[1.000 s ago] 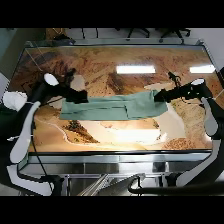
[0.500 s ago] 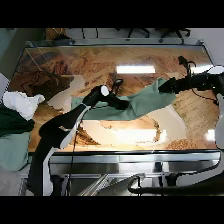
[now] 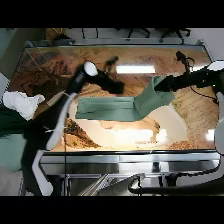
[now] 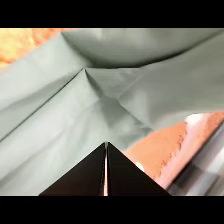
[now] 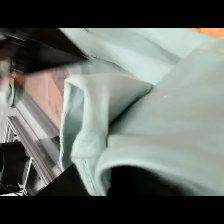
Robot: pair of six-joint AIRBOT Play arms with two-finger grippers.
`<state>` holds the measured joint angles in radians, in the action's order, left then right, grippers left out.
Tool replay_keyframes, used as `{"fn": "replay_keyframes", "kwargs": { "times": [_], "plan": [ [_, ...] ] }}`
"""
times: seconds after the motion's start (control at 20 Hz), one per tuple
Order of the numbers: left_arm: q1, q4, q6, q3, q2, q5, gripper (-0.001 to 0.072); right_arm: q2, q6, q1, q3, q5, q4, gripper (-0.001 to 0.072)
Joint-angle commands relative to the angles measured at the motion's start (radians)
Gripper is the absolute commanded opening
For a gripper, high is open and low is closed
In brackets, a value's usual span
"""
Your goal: Fold the shirts.
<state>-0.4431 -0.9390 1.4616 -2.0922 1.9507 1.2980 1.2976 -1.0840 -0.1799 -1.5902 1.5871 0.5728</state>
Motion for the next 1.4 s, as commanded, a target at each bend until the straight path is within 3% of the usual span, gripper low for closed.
{"fn": "replay_keyframes", "kwargs": {
  "times": [0.0, 0.15, 0.3, 0.35, 0.45, 0.5, 0.55, 0.8, 0.9, 1.05, 1.1, 1.2, 1.3, 1.35],
  "plan": [
    [0.193, 0.001, -0.014, -0.006, -0.28, 0.142, 0.0012, -0.002, -0.016, 0.137, -0.001, -0.115, -0.077, 0.0018],
    [0.372, 0.002, -0.025, 0.079, -0.531, 0.085, 0.0012, 0.004, -0.013, 0.364, -0.001, -0.374, -0.132, 0.0017],
    [0.526, 0.039, -0.097, 0.208, -0.708, 0.06, 0.0012, 0.09, -0.002, 0.651, -0.001, -0.712, -0.132, 0.0029],
    [0.57, 0.097, -0.138, 0.255, -0.75, 0.064, 0.0012, 0.14, 0.059, 0.747, -0.001, -0.842, -0.15, 0.015],
    [0.636, 0.207, -0.218, 0.358, -0.809, 0.052, 0.0012, 0.256, 0.312, 0.922, -0.011, -1.141, -0.219, 0.0195],
    [0.66, 0.249, -0.236, 0.407, -0.826, 0.034, 0.0012, 0.296, 0.37, 0.959, -0.024, -1.217, -0.211, 0.0349],
    [0.677, 0.291, -0.254, 0.447, -0.833, 0.025, 0.0012, 0.314, 0.373, 0.964, -0.031, -1.223, -0.208, 0.0498],
    [0.739, 0.497, -0.331, 0.559, -0.832, 0.064, 0.0012, 0.179, 0.245, 0.801, -0.031, -0.949, -0.183, 0.0504],
    [0.743, 0.497, -0.331, 0.558, -0.832, 0.066, 0.0012, 0.084, 0.083, 0.674, -0.031, -0.83, -0.05, 0.0504],
    [0.743, 0.498, -0.33, 0.558, -0.832, 0.081, 0.0012, 0.005, -0.253, 0.447, -0.031, -0.573, 0.224, 0.0507],
    [0.743, 0.498, -0.329, 0.558, -0.832, 0.09, 0.0012, 0.002, -0.296, 0.382, -0.03, -0.471, 0.271, 0.0507],
    [0.743, 0.498, -0.328, 0.558, -0.832, 0.109, 0.0012, 0.008, -0.305, 0.292, 0.001, -0.342, 0.302, 0.051],
    [0.743, 0.498, -0.327, 0.558, -0.832, 0.129, 0.0012, 0.019, -0.3, 0.268, 0.072, -0.337, 0.303, 0.0517],
    [0.743, 0.498, -0.327, 0.558, -0.832, 0.135, 0.0012, 0.031, -0.293, 0.271, 0.111, -0.357, 0.302, 0.0587]
  ]
}}
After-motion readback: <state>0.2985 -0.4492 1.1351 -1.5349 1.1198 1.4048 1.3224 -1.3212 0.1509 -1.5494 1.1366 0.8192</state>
